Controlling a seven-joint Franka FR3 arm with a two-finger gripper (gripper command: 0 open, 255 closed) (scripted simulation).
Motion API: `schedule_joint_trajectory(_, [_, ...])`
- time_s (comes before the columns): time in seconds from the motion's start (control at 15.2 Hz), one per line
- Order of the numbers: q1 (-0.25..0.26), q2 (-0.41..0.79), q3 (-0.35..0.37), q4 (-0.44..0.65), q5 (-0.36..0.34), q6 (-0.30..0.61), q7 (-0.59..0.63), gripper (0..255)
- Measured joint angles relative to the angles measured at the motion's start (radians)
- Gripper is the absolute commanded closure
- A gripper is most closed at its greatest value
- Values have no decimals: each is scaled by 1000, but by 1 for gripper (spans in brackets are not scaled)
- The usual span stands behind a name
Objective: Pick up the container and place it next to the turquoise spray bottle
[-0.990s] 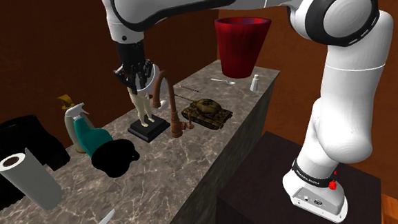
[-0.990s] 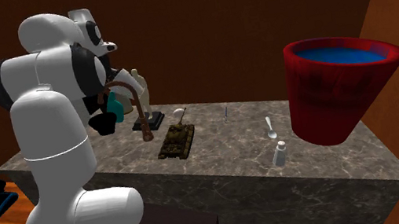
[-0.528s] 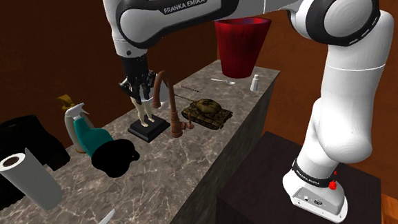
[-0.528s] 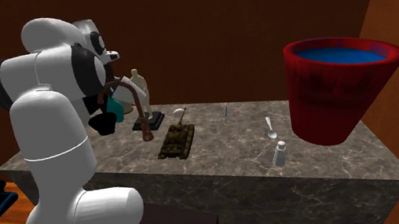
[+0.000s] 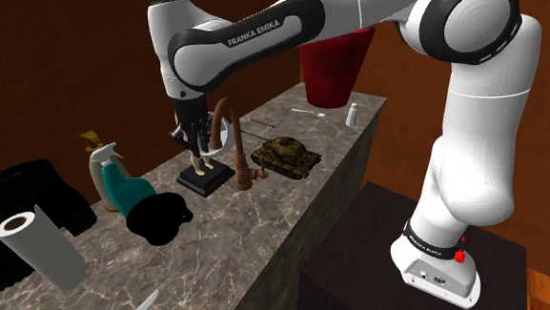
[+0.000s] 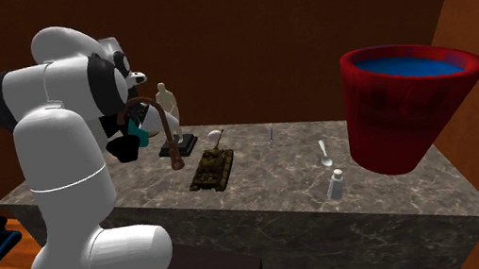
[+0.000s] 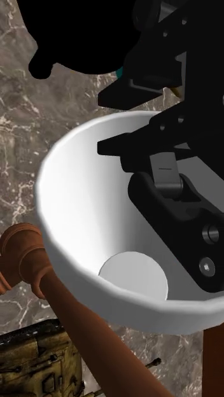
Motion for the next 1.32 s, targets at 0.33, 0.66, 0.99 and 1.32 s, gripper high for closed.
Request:
schedule_joint_trajectory(0.33, [0, 13, 0, -48, -6, 61, 7, 255])
schedule_joint_trajectory(0.66, [-3, 39, -2, -78, -13, 117, 10, 255])
schedule_joint_trajectory(0.99, [-2, 57, -1, -123, -20, 185, 18, 255])
schedule_joint_trajectory(1.32, [-3, 56, 1, -131, -19, 190, 17, 255])
